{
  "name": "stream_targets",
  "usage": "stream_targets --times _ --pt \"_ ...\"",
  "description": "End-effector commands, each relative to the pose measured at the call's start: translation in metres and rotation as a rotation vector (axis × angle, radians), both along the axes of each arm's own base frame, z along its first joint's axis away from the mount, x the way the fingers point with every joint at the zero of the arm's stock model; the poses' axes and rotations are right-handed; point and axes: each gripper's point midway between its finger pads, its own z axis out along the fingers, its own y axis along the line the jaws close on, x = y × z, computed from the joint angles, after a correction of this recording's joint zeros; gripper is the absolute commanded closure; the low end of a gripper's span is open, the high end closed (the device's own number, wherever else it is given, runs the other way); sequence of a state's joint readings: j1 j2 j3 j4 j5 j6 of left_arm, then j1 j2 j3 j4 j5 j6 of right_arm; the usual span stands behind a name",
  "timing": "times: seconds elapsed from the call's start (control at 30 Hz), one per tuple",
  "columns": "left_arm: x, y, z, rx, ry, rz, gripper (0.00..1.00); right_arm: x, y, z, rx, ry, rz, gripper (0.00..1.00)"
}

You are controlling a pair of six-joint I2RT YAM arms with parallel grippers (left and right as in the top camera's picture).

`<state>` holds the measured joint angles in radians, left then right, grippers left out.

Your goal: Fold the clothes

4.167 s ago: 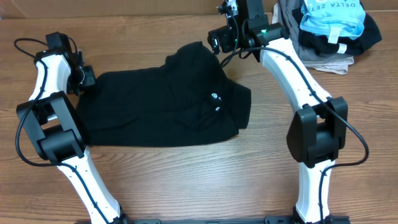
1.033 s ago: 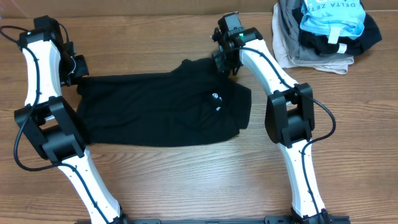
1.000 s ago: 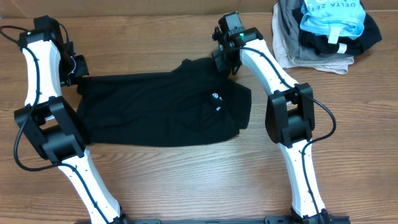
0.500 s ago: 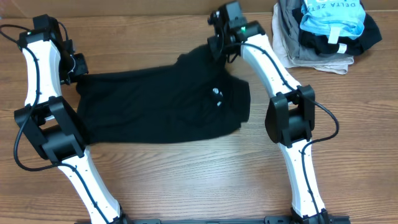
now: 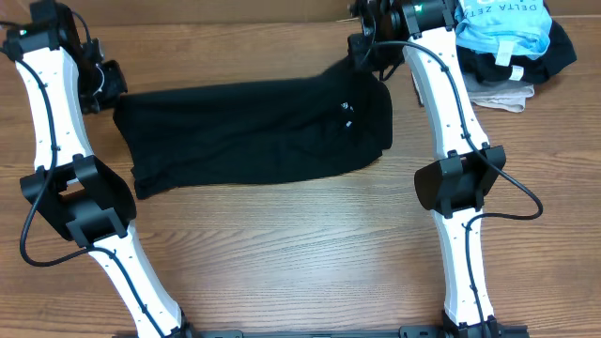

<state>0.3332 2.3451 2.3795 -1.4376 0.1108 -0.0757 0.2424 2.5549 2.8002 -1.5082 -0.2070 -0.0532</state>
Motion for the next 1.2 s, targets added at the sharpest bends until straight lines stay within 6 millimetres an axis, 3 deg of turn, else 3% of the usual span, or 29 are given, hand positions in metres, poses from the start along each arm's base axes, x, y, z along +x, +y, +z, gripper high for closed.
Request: stream_targets --times 0.0,0.13,0.33,0.4,0.47,0.5,0.53,0.57,0.6,0.67,0.73,0.87,1.03,1.17 --pt "-0.008 -0.016 0.009 -0.04 0.014 -0.016 0.96 -0.011 -0.003 0.007 -0.003 0.024 0.001 0.96" --pt "-0.027 -0.023 -0.013 -0.012 0.132 -0.045 0.96 -0.029 -0.015 -0.006 -0.02 0.137 -0.042 0.96" --pt "-0.052 -0.03 -0.059 0.006 0.272 -0.066 0.96 -0.048 -0.037 -0.042 -0.05 0.301 -0.1 0.95" --pt "-0.061 -0.028 -0.073 0.018 0.309 -0.067 0.96 -0.052 -0.041 -0.056 -0.059 0.34 -0.106 0.81" --pt "-0.069 -0.026 -0.084 0.028 0.342 -0.066 0.96 -0.059 -0.043 -0.069 -0.071 0.382 -0.1 0.53" --pt "-0.072 -0.025 -0.088 0.03 0.352 -0.063 0.96 -0.062 -0.044 -0.076 -0.079 0.401 -0.101 0.34" --pt "-0.075 -0.024 -0.091 0.029 0.361 -0.061 0.95 -0.065 -0.045 -0.081 -0.085 0.417 -0.102 0.28" --pt "-0.078 -0.024 -0.093 0.026 0.371 -0.061 0.86 -0.068 -0.047 -0.089 -0.094 0.433 -0.104 0.23" --pt "-0.078 -0.024 -0.093 0.026 0.373 -0.061 0.67 -0.068 -0.048 -0.092 -0.095 0.438 -0.106 0.2" --pt "-0.079 -0.024 -0.093 0.026 0.374 -0.064 0.46 -0.065 -0.05 -0.093 -0.09 0.431 -0.117 0.15" --pt "-0.079 -0.025 -0.092 0.024 0.376 -0.081 0.35 -0.06 -0.052 -0.089 -0.073 0.411 -0.127 0.14" --pt "-0.084 -0.028 -0.09 0.009 0.395 -0.091 0.29 -0.052 -0.057 -0.07 -0.046 0.369 -0.141 0.12" --pt "-0.079 -0.047 -0.09 -0.102 0.354 -0.159 0.24 -0.049 -0.059 -0.046 -0.029 0.315 -0.135 0.09" --pt "-0.079 -0.041 -0.102 -0.063 0.349 -0.192 0.21 -0.052 -0.06 -0.044 -0.035 0.319 -0.118 0.09"
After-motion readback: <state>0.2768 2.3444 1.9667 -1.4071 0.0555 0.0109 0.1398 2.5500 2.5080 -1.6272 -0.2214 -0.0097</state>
